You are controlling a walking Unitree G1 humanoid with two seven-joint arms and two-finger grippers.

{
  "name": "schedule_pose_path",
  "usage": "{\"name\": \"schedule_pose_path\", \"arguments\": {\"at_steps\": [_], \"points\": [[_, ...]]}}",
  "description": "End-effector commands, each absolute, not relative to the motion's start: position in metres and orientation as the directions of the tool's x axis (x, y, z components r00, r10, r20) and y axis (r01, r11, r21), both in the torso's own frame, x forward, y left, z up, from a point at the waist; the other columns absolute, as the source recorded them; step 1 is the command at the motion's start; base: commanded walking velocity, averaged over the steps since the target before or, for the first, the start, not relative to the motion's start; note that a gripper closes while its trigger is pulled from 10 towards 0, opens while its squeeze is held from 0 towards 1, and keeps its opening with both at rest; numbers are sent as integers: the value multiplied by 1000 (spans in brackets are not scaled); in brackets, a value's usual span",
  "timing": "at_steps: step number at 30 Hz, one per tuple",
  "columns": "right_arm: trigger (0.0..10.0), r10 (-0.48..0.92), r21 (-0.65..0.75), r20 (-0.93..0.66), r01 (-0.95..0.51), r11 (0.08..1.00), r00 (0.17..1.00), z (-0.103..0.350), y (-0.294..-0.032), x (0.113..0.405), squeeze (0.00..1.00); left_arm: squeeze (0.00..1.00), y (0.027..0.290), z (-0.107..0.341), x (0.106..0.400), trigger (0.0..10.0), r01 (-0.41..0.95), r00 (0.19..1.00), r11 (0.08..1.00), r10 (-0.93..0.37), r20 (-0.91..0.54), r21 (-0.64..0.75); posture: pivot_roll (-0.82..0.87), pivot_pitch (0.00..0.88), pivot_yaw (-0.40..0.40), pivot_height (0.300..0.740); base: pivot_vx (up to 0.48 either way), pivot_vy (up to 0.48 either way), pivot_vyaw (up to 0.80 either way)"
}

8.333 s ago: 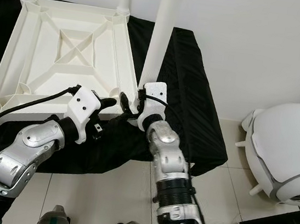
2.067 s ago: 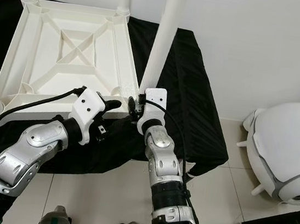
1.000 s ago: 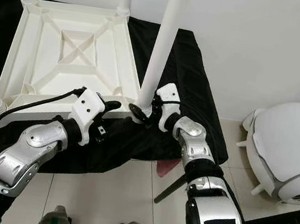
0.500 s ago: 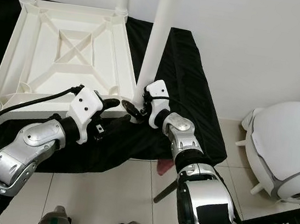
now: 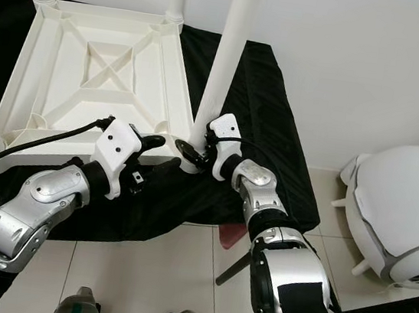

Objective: Building children table

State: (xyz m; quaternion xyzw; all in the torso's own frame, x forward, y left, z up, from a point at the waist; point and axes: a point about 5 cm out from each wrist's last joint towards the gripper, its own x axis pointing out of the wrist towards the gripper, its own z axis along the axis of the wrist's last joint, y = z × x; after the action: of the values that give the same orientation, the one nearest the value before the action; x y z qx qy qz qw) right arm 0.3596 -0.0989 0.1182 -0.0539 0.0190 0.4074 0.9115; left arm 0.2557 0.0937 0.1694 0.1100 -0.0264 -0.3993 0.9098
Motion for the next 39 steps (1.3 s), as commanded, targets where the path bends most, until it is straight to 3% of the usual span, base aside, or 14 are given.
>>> {"name": "schedule_pose_path", "arguments": {"at_steps": [1,7,12,20,31,36,37,39], "points": [[10000,716,-35,-117,-723,690,689,107,-109,357,0,0,90,169,254,10000,750,649,626,-759,-51,214,68,5,-109,740,0,0,0],[10000,697,-31,-84,-701,712,712,109,-111,357,0,0,90,168,254,10000,748,651,629,-758,-49,212,66,5,-113,740,0,0,0],[10000,663,-112,-131,-676,728,737,105,-111,355,0,0,89,168,253,10000,749,650,629,-758,-48,209,61,6,-116,740,0,0,0],[10000,453,-6,-58,-454,891,890,105,-95,349,0,0,88,168,253,10000,758,640,619,-767,-50,206,52,6,-107,740,0,0,0],[10000,326,-2,-13,-326,945,945,109,-61,328,0,0,86,168,253,10000,765,630,609,-775,-49,210,57,0,-116,740,0,0,0],[10000,285,23,-31,-284,958,958,113,-67,329,0,0,84,166,253,10000,764,632,611,-774,-48,207,54,0,-127,740,0,0,0],[10000,310,35,-20,-309,950,950,114,-65,326,1000,0,84,166,253,10000,764,632,611,-774,-47,207,57,0,-130,740,0,0,0],[10000,339,51,-5,-339,939,941,116,-62,323,1000,0,84,167,253,10000,764,632,612,-773,-46,207,57,0,-130,740,0,0,0]]}}
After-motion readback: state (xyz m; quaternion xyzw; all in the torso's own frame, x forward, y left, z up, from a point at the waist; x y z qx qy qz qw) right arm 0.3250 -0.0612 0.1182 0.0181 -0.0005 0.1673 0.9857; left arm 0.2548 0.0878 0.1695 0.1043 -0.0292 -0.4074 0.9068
